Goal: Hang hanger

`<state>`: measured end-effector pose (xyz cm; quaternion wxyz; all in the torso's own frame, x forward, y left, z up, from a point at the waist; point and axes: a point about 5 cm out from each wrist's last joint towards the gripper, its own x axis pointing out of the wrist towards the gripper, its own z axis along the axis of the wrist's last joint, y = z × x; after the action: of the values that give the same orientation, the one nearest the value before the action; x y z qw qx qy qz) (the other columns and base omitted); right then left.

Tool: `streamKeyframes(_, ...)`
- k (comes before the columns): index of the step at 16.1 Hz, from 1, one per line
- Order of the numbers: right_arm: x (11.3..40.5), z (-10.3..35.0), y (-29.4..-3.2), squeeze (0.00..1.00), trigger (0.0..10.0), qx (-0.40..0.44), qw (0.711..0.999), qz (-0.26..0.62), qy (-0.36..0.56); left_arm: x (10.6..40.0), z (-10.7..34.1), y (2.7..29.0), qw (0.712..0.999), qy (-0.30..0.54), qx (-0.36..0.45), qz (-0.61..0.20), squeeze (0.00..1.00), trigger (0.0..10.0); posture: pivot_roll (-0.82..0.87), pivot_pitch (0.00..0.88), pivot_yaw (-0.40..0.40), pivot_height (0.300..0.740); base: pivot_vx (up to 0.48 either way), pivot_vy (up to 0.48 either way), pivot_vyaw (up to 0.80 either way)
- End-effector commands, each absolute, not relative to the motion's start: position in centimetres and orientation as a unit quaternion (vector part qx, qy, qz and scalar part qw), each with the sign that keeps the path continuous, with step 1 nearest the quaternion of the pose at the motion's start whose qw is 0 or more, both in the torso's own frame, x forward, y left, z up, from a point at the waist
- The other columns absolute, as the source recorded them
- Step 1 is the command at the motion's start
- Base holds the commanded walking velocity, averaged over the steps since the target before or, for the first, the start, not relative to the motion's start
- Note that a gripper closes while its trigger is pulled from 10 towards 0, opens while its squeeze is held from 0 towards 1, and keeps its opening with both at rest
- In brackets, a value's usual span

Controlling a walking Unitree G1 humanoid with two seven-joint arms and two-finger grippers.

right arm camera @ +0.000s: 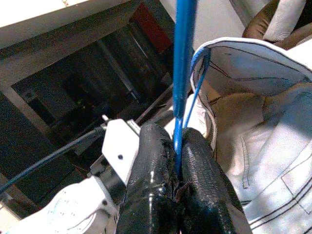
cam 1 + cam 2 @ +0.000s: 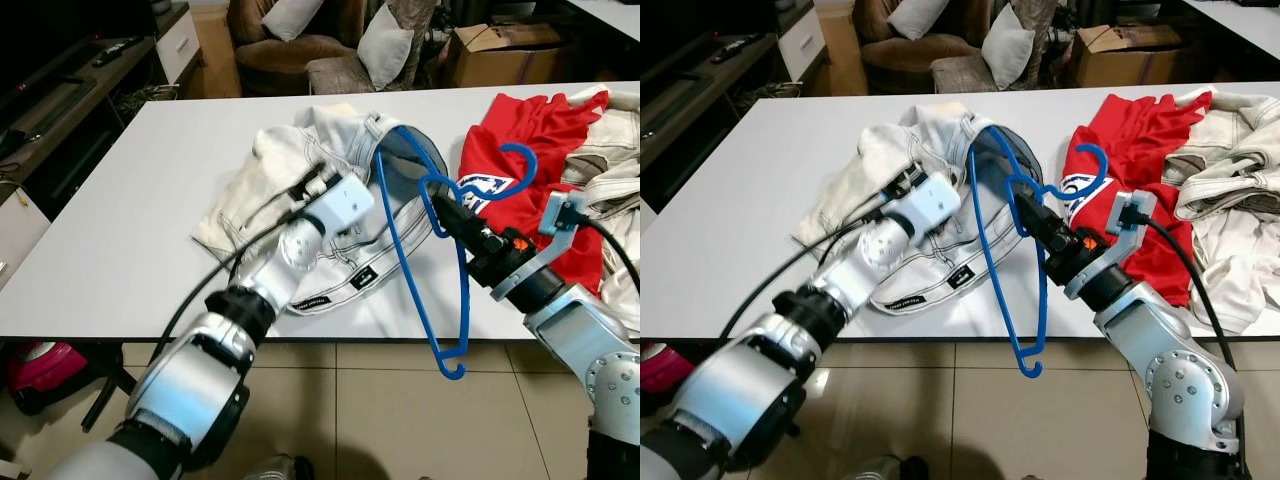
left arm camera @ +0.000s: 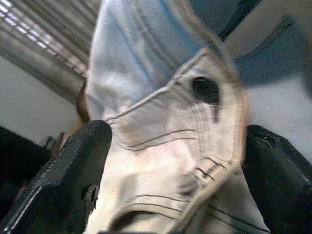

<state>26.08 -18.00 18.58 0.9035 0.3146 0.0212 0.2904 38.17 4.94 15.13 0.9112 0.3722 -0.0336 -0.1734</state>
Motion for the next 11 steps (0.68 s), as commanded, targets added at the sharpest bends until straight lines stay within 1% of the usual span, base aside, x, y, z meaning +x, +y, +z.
streamKeyframes(1, 25.9, 19.6, -17.6, 0.00, 10.0, 0.313, 0.898, 0.308, 0.003, 38.6, 15.0, 6.1, 0.912, -0.026, 0.380, -0.154, 0.97, 10.0, -0.22, 0.000, 0.089, 0.740, 0.000, 0.000, 0.00)
streamKeyframes(2, 25.9, 19.6, -17.6, 0.00, 10.0, 0.314, 0.898, 0.307, 0.004, 38.6, 15.0, 6.2, 0.914, -0.024, 0.376, -0.152, 0.62, 5.0, -0.22, 0.000, 0.089, 0.740, 0.000, 0.000, 0.00)
streamKeyframes(3, 25.8, 19.6, -17.7, 0.00, 10.0, 0.314, 0.898, 0.307, 0.004, 38.7, 15.1, 6.3, 0.916, -0.026, 0.371, -0.152, 0.15, 1.2, -0.22, 0.000, 0.086, 0.740, 0.000, 0.000, 0.00)
streamKeyframes(4, 25.8, 19.6, -17.7, 0.00, 10.0, 0.314, 0.898, 0.307, 0.005, 38.7, 15.2, 6.2, 0.918, -0.029, 0.365, -0.156, 0.00, 0.0, -0.22, 0.000, 0.086, 0.740, 0.000, 0.000, 0.00)
streamKeyframes(8, 25.8, 19.6, -17.6, 0.00, 10.0, 0.314, 0.899, 0.307, 0.007, 38.3, 14.8, 5.2, 0.915, -0.038, 0.351, -0.197, 0.00, 0.0, -0.22, 0.000, 0.085, 0.740, 0.000, 0.000, 0.00)
streamKeyframes(11, 25.9, 19.5, -17.6, 0.00, 10.0, 0.313, 0.899, 0.306, 0.008, 38.2, 14.7, 4.9, 0.916, -0.037, 0.340, -0.210, 0.00, 0.0, -0.22, 0.000, 0.084, 0.740, 0.000, 0.000, 0.00)
